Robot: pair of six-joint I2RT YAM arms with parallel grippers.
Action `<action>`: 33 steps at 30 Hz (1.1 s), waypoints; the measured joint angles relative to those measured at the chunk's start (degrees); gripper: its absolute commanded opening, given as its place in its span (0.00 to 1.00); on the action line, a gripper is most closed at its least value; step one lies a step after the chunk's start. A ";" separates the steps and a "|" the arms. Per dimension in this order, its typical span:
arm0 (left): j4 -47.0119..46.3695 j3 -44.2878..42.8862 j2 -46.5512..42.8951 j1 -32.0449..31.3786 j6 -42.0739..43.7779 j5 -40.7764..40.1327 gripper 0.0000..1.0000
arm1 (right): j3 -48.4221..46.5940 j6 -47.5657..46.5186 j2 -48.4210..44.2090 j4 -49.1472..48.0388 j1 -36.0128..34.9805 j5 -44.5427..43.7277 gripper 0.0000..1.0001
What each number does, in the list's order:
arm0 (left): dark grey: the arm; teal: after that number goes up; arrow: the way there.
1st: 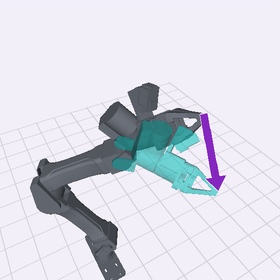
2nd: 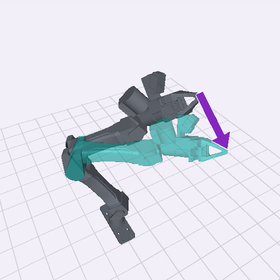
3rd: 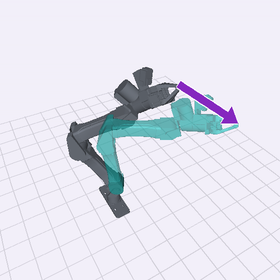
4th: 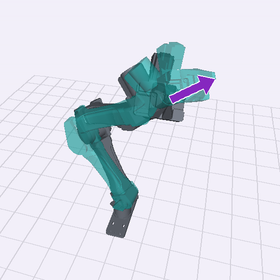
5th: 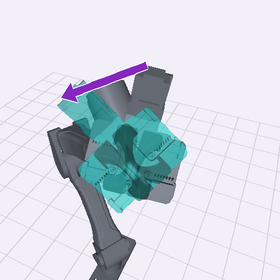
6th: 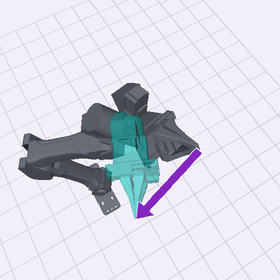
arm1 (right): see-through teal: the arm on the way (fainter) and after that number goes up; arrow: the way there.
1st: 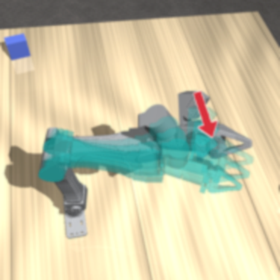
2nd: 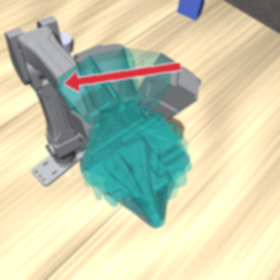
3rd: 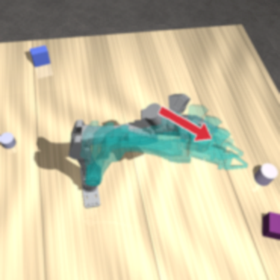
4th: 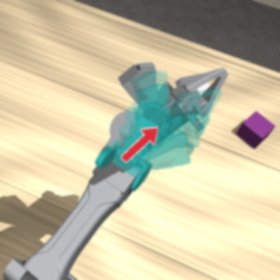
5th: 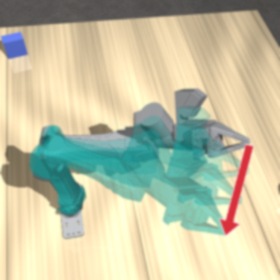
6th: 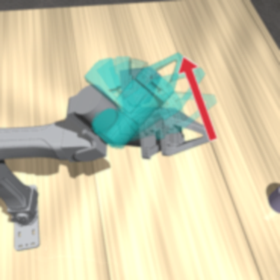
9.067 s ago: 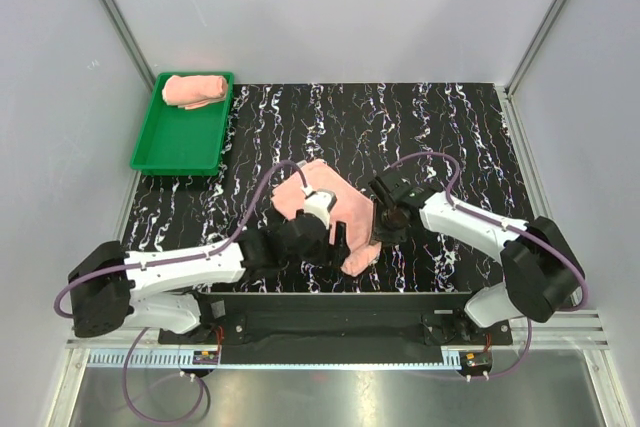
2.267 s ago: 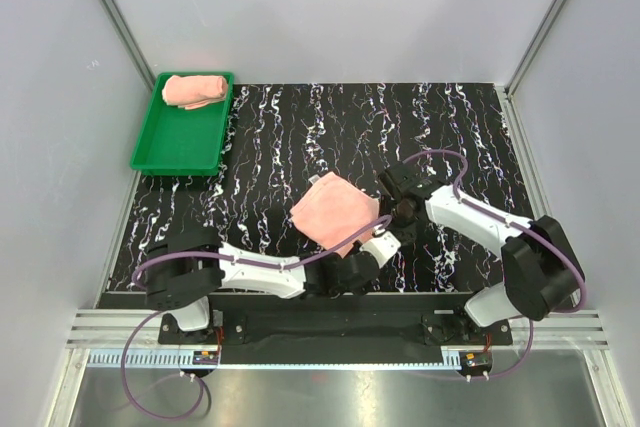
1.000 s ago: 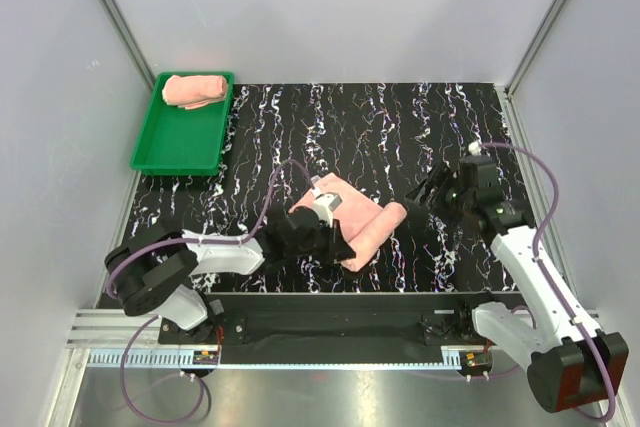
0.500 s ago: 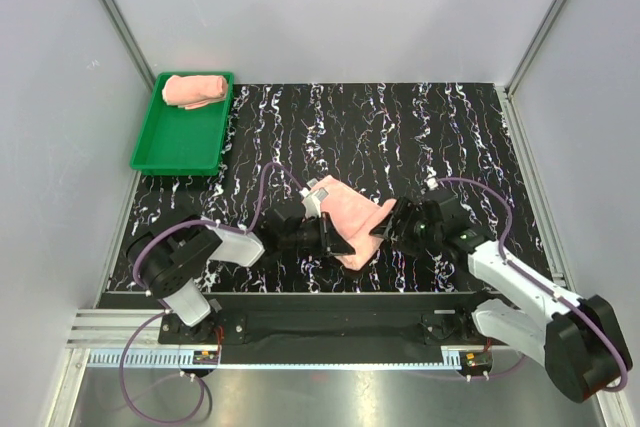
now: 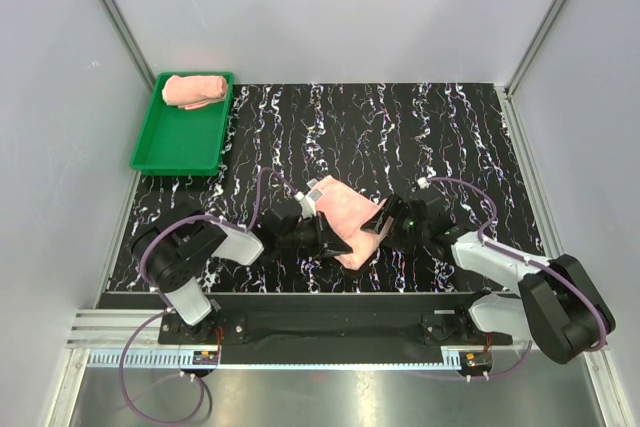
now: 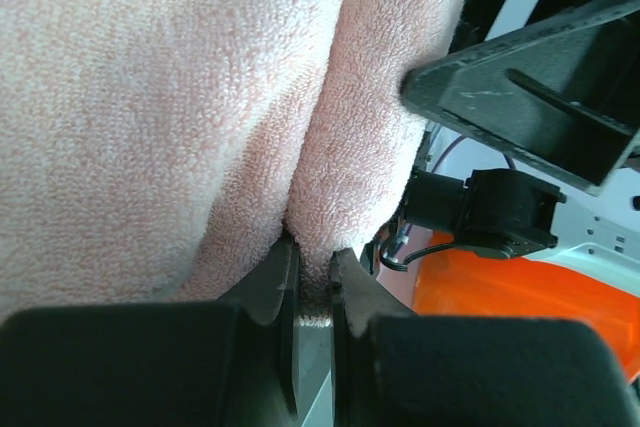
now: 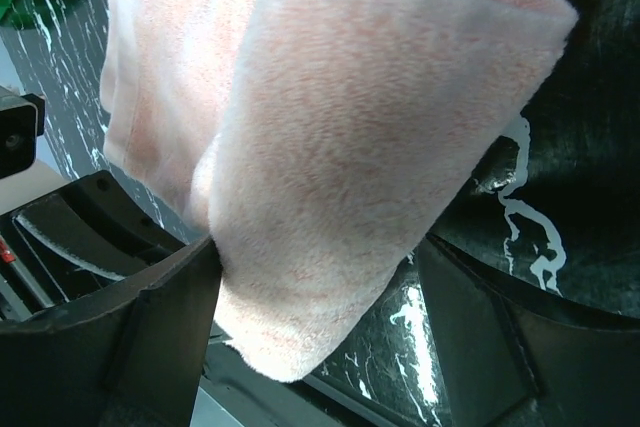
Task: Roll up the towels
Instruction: Roll the towel
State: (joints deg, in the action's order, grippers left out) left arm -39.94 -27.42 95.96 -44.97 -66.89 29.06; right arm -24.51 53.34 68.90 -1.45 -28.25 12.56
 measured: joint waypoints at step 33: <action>43.08 -10.03 -20.15 -8.46 21.09 -30.56 0.83 | -12.92 -5.40 7.87 14.21 -5.97 -6.47 0.17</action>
State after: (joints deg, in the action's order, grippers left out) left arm 3.14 -37.45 75.81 -53.43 -45.80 -1.50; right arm -37.43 47.94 76.77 12.75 -34.22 6.09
